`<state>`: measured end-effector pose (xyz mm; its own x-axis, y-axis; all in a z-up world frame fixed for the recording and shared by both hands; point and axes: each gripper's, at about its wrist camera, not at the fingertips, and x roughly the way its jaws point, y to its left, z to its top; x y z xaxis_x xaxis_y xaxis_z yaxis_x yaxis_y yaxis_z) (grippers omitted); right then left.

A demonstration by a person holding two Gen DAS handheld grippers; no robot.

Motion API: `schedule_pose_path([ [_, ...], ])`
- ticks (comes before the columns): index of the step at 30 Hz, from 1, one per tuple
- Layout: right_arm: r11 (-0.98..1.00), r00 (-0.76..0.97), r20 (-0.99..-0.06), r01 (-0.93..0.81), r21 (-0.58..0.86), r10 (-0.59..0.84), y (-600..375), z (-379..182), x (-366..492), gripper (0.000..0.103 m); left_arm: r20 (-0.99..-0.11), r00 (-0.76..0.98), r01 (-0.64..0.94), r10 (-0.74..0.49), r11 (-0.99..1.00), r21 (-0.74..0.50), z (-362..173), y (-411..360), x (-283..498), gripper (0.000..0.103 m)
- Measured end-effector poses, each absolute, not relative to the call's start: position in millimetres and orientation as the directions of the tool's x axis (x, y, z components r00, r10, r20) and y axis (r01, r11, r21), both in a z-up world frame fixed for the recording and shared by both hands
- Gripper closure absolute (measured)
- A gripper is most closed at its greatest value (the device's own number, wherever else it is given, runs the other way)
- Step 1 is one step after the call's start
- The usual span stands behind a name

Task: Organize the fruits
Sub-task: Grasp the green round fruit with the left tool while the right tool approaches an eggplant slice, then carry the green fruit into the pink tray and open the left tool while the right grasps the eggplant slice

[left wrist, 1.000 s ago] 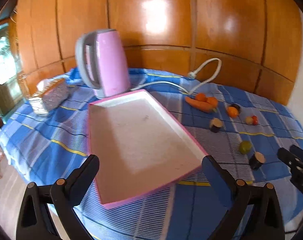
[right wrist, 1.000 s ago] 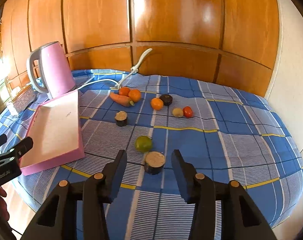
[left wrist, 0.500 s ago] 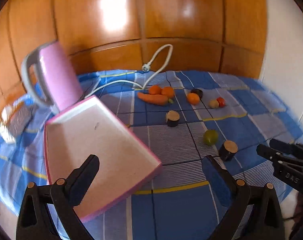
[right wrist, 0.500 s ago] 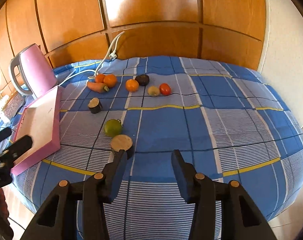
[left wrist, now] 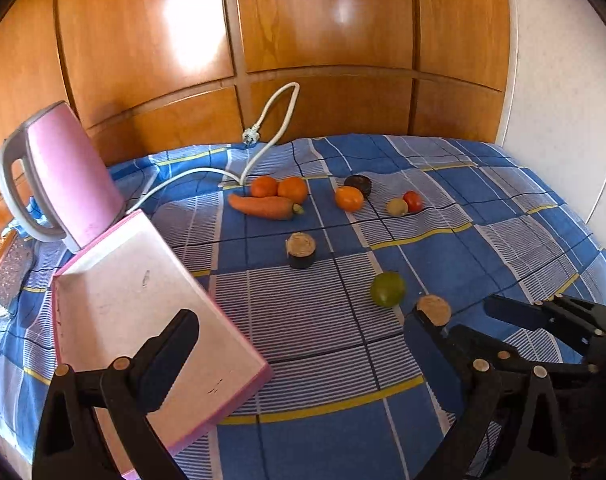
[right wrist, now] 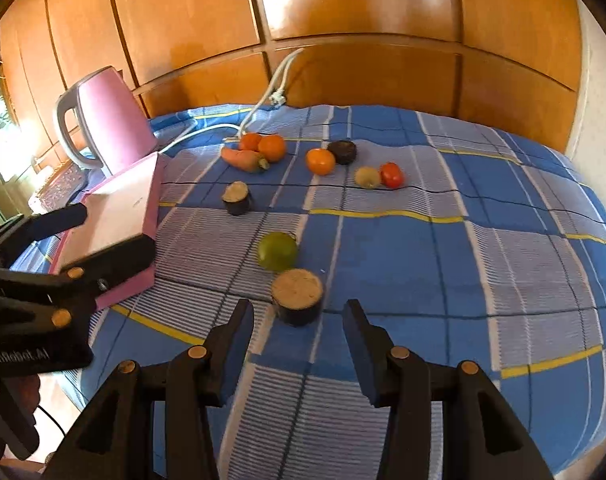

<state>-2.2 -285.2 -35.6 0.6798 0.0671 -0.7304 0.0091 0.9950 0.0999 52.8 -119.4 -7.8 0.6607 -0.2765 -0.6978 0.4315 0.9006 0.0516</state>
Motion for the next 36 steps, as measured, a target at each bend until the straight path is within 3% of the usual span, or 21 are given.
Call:
schedule_pose_path([
  [3, 0.995, 0.68, -0.729, -0.016, 0.098, 0.082, -279.9, -38.4, 7.2, 0.056, -0.709, 0.645, 0.429, -0.284, 0.903, 0.029, -11.2, -119.7, 59.3, 0.001],
  [8, 0.996, 0.675, -0.734, -0.017, 0.086, 0.075, -277.3, -47.2, 22.4, 0.058, -0.726, 0.609, 0.436, -0.32, 0.899, -0.03, -16.1, -115.6, 67.8, 0.01],
  [9, 0.996, 0.675, -0.734, -0.017, 0.09, 0.078, -278.5, -48.3, 23.5, 0.067, -0.73, 0.597, 0.445, -0.333, 0.894, -0.044, -17.2, -115.6, 69.2, 0.019],
  [10, 0.996, 0.676, -0.733, -0.011, 0.092, 0.075, -281.1, -49.1, 23.8, 0.084, -0.74, 0.571, 0.463, -0.356, 0.884, -0.068, -19.6, -116.6, 72.2, 0.029],
  [15, 0.993, 0.675, -0.735, 0.036, 0.113, 0.059, -299.4, -51.2, 18.1, 0.088, -0.785, 0.459, 0.528, -0.417, 0.838, -0.137, -34.3, -134.4, 86.3, 0.06],
  [19, 0.99, 0.665, -0.744, 0.047, 0.131, 0.067, -310.2, -53.0, 12.1, 0.087, -0.806, 0.395, 0.568, -0.44, 0.807, -0.162, -45.4, -161.1, 97.7, 0.062],
  [23, 0.989, 0.656, -0.751, 0.052, 0.135, 0.069, -317.0, -55.0, 6.0, 0.077, -0.815, 0.341, 0.553, -0.469, 0.801, -0.229, -55.2, -178.0, 114.3, 0.062],
  [28, 0.991, 0.652, -0.754, 0.036, 0.125, 0.072, -318.5, -55.1, 1.2, 0.076, -0.819, 0.298, 0.558, -0.491, 0.786, -0.268, -62.3, -196.1, 129.2, 0.062],
  [30, 0.992, 0.653, -0.754, 0.033, 0.125, 0.073, -318.4, -55.7, 0.2, 0.076, -0.824, 0.301, 0.561, -0.48, 0.788, -0.253, -65.9, -201.5, 132.2, 0.071],
  [36, 0.991, 0.655, -0.75, 0.012, 0.13, 0.09, -313.2, -55.0, -0.6, 0.072, -0.806, 0.29, 0.538, -0.516, 0.785, -0.308, -70.5, -194.7, 137.6, 0.07],
])
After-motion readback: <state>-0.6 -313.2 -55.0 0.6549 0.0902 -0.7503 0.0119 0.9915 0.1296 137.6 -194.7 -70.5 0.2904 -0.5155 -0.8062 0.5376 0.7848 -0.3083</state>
